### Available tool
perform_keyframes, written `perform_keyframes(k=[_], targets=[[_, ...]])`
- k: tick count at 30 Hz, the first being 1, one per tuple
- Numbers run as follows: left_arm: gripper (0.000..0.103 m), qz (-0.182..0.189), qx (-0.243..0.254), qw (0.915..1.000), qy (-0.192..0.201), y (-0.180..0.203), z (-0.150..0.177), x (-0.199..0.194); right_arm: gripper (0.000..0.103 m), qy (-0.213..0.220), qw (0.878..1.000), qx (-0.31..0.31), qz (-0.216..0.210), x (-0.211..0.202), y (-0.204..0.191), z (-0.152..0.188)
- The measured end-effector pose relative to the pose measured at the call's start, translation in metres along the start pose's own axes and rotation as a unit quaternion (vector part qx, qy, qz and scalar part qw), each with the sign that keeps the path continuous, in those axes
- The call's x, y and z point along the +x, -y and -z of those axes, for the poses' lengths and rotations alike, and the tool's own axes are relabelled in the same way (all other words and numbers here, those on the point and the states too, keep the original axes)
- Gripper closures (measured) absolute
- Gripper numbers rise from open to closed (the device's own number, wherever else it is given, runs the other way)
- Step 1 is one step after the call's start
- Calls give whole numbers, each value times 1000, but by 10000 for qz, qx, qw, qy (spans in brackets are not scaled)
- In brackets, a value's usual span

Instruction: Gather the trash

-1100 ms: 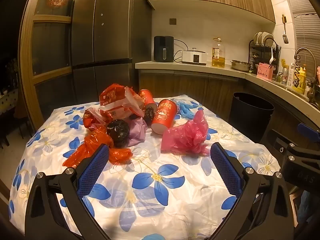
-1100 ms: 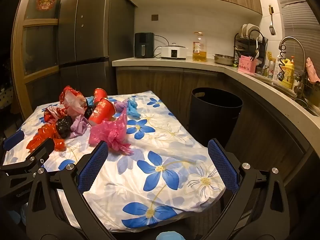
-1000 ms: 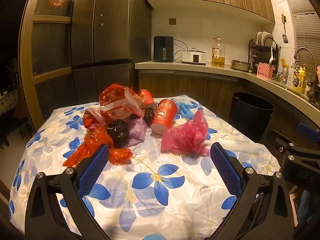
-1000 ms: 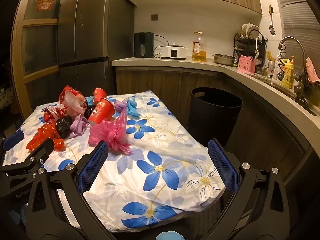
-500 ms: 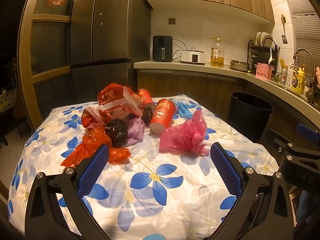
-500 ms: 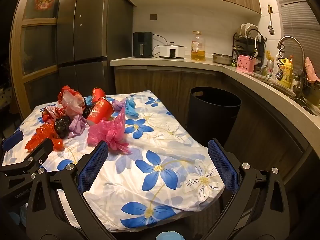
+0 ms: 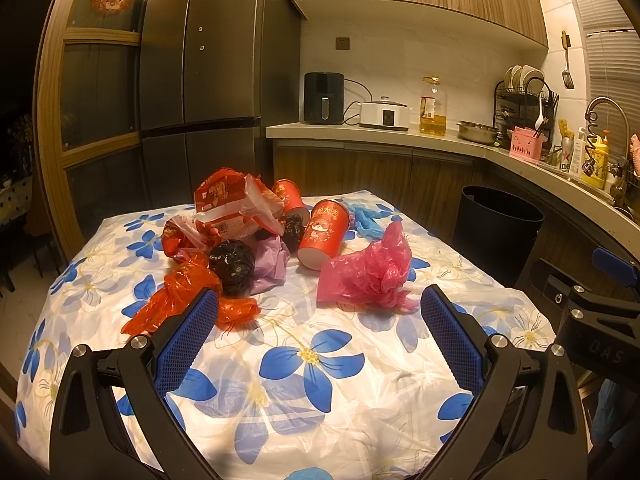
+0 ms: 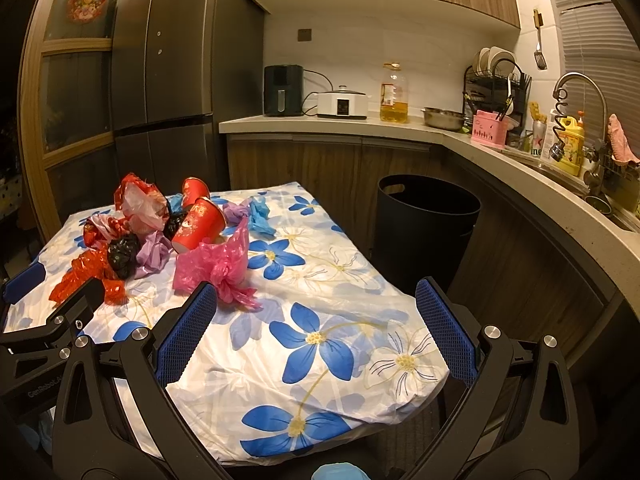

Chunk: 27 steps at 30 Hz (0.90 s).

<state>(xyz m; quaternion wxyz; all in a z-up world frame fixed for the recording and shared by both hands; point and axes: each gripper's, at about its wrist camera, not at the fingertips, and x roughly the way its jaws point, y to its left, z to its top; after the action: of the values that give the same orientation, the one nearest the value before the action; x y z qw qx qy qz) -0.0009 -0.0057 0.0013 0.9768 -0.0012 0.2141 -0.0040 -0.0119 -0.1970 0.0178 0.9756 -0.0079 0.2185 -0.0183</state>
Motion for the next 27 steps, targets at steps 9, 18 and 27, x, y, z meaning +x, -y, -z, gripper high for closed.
perform_keyframes(k=[9,18,27], targets=[[6,39,5,10000,36,3,-4,-2,5,9,10000,5,-2,-1,2,-4],[6,40,-1,10000,49,3,-5,-3,5,14,10000,8,6,-2,3,-4],[6,50,-4,10000,47,3,-5,-3,5,14,10000,13,-1,-3,4,-4]])
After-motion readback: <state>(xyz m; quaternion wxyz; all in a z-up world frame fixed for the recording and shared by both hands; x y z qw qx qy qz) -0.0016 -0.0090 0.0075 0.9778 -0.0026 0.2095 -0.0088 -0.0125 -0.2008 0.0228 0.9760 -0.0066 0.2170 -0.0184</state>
